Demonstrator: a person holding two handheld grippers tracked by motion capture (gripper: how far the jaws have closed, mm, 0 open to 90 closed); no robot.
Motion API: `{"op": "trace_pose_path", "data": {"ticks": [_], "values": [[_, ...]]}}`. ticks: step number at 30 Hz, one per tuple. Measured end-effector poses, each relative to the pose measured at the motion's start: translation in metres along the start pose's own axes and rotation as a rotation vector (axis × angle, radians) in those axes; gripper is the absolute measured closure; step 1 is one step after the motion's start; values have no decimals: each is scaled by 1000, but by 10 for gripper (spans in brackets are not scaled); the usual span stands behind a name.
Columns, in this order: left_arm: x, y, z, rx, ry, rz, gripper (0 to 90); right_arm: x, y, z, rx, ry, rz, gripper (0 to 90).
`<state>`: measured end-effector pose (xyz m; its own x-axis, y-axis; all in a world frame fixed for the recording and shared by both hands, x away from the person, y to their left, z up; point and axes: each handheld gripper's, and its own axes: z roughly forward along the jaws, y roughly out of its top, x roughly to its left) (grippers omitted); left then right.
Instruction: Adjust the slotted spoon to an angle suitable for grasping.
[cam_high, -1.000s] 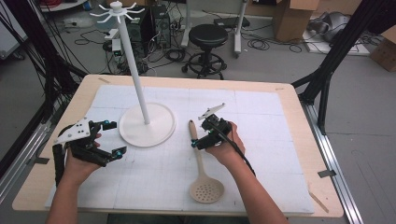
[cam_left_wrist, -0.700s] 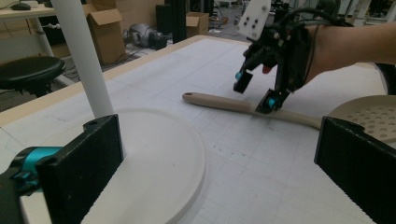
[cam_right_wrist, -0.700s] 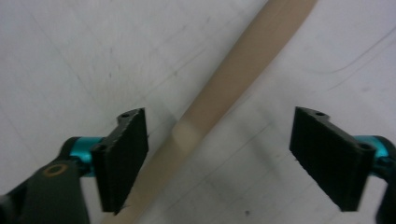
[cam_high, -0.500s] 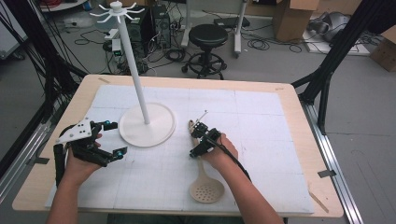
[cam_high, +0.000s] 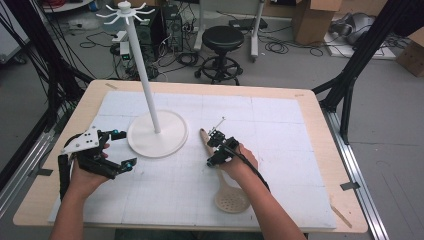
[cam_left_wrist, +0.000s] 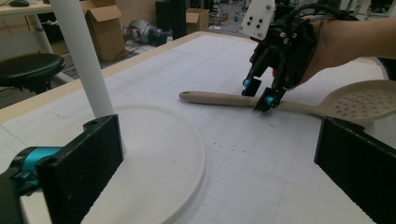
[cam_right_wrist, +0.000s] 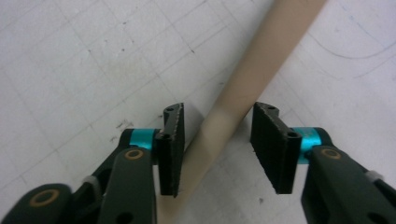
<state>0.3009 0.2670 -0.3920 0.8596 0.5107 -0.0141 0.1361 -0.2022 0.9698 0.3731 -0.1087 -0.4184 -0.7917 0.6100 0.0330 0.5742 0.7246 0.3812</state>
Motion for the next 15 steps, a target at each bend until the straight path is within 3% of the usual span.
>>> {"op": "trace_pose_path", "data": {"ticks": [6, 11, 15], "values": [[0, 0, 0, -1, 0, 0, 16, -1, -2, -3, 21, 0, -10, 645], [0, 0, -1, -5, 2, -3, 17, -3, -6, -6, 44, 8, -45, 753], [0, 0, 0, 3, 0, 1, 17, -4, -11, -9, 56, 21, -71, 760]]}}
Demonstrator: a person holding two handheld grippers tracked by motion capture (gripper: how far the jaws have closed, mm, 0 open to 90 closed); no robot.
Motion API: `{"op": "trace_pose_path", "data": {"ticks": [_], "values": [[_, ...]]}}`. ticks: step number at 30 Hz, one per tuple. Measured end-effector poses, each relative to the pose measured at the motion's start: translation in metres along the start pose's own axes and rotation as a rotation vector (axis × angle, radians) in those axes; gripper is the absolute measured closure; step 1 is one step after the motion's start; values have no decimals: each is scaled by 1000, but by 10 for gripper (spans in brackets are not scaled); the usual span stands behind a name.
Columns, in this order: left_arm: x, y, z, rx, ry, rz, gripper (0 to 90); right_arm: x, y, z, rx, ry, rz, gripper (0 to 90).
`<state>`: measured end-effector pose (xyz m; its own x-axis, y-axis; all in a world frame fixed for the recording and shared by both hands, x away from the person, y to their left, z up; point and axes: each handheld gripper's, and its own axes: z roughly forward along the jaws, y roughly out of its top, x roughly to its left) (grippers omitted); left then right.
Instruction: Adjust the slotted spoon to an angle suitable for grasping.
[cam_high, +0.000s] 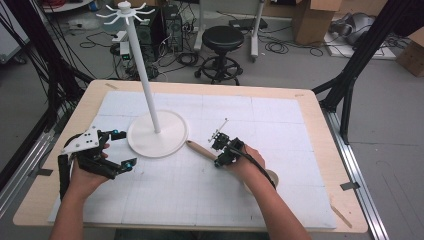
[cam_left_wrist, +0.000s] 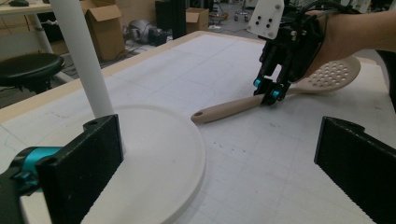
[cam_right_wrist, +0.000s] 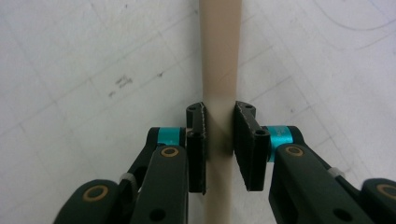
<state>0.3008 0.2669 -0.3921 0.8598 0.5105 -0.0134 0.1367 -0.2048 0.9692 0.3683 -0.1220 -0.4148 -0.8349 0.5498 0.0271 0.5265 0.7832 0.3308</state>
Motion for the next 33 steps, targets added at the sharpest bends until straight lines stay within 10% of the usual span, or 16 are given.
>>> {"op": "trace_pose_path", "data": {"ticks": [13, 22, 33], "values": [[0, 0, 0, 1, -1, 0, 16, -13, -35, -13, 4, 25, -14, 758], [0, -2, 2, 14, -1, -5, 16, -14, -44, -23, -111, 48, 31, 448], [2, -1, -2, -17, -4, -12, 16, -13, -34, -33, -197, 51, 38, 378]]}}
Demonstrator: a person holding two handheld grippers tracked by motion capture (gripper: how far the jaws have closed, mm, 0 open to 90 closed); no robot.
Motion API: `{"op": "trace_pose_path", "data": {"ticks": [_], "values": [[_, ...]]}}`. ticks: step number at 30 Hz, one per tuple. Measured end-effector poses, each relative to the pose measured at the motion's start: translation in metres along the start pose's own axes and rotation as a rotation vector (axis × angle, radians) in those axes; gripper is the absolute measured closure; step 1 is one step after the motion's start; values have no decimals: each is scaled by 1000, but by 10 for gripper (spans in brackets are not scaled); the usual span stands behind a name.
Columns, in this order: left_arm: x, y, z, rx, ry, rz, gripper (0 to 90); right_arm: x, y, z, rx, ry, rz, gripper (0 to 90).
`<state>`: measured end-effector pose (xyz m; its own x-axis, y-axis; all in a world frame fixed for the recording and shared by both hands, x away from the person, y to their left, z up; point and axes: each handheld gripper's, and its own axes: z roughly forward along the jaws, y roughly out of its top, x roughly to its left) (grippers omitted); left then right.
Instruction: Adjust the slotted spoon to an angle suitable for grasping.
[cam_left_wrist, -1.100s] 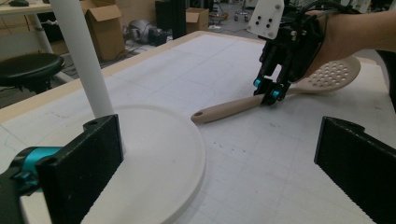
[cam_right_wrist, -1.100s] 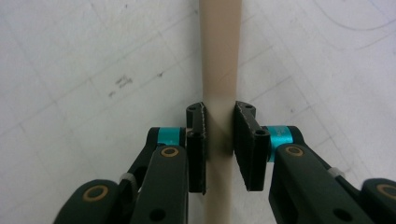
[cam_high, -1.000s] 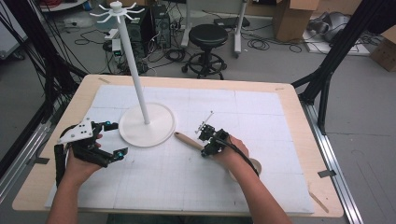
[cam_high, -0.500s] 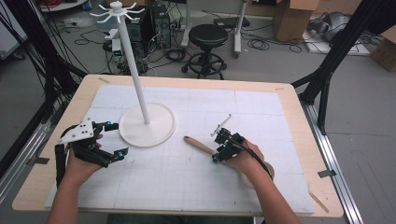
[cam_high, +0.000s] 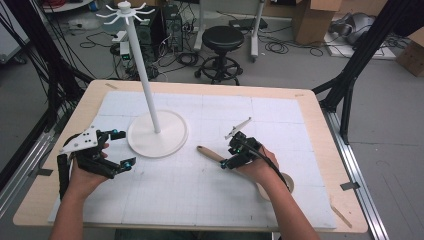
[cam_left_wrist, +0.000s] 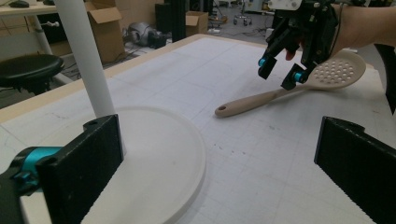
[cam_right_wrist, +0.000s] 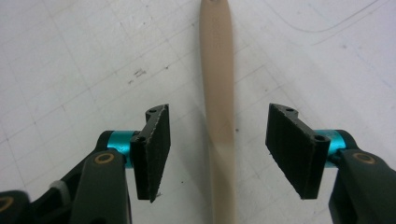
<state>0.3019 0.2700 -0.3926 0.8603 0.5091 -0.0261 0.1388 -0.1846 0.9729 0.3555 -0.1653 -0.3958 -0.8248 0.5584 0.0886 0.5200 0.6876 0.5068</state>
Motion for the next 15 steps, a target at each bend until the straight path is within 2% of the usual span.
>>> {"op": "trace_pose_path", "data": {"ticks": [3, 15], "values": [[1, 0, -1, -16, 0, -4, 17, -1, 1, -2, -6, -4, 5, 367], [3, 1, -5, -31, 1, -7, 17, 0, 7, -12, -15, -15, -7, 336]]}}
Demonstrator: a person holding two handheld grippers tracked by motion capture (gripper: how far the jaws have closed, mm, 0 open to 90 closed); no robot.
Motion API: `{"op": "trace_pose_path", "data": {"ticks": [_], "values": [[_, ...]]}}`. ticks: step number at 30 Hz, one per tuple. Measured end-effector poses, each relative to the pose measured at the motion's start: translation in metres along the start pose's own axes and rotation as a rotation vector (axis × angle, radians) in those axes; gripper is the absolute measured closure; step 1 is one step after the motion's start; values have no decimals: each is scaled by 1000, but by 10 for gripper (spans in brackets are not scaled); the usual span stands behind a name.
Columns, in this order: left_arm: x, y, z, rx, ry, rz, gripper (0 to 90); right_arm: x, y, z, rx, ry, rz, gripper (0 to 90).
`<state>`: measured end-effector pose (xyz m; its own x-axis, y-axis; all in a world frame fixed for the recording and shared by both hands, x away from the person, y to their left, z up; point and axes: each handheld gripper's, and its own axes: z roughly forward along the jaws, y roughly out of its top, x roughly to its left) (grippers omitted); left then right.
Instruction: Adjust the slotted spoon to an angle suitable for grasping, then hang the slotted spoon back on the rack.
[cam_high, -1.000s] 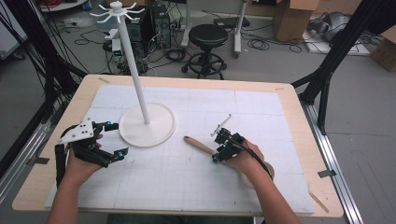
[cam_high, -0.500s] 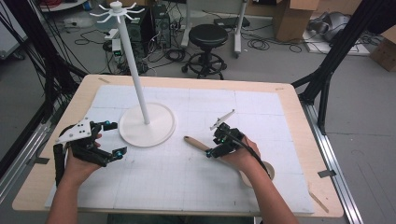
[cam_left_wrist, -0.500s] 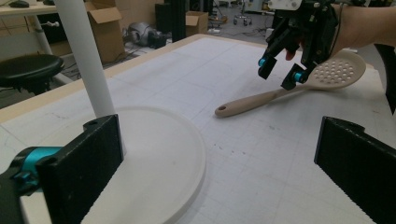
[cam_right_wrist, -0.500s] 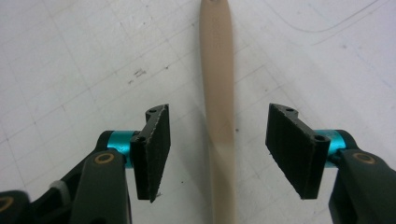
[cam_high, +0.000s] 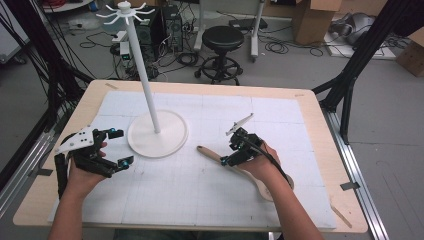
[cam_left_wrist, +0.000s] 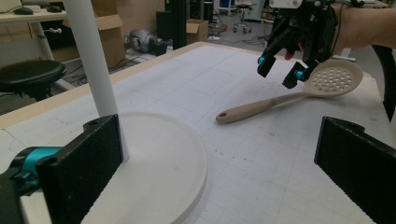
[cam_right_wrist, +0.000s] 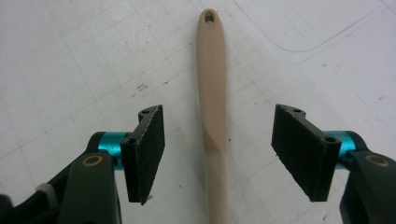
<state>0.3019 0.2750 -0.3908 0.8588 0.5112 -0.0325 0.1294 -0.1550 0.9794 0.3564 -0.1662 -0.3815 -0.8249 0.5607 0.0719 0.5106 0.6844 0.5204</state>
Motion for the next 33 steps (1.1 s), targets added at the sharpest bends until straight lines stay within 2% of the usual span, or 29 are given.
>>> {"op": "trace_pose_path", "data": {"ticks": [9, 17, 18, 19, 20, 21, 23, 24, 26, 31, 32, 33], "values": [[0, 0, 1, 1, 0, 2, 16, 0, -5, 5, 41, -11, 1, 323], [0, 0, -1, -2, 2, 3, 17, -4, -11, 25, 119, 3, 26, 350], [0, 0, -1, -3, 2, 0, 17, -4, -12, 28, 131, 8, 34, 369], [0, 0, -1, -5, 5, -1, 16, -3, -15, 36, 166, 13, 27, 422], [0, 0, -2, -4, 3, -1, 16, -2, -15, 36, 164, -7, 20, 477], [0, 0, -2, -4, 3, -1, 16, -2, -15, 36, 164, -7, 20, 477], [0, 0, -2, -5, 4, -1, 16, 0, -14, 35, 170, -51, 5, 567], [0, 0, -1, -4, 5, 0, 16, 0, -14, 34, 173, -54, 4, 715], [0, 0, -1, -1, 6, 1, 17, 2, -14, 33, 173, -56, 1, 747], [-2, 2, -2, 4, 11, 7, 16, 5, -12, 33, 178, -71, -28, 754], [-2, 2, -2, 5, 14, 11, 16, 5, -12, 29, 155, -76, -38, 755], [-2, 3, -3, 6, 14, 14, 16, 5, -12, 29, 155, -76, -38, 755]]}}
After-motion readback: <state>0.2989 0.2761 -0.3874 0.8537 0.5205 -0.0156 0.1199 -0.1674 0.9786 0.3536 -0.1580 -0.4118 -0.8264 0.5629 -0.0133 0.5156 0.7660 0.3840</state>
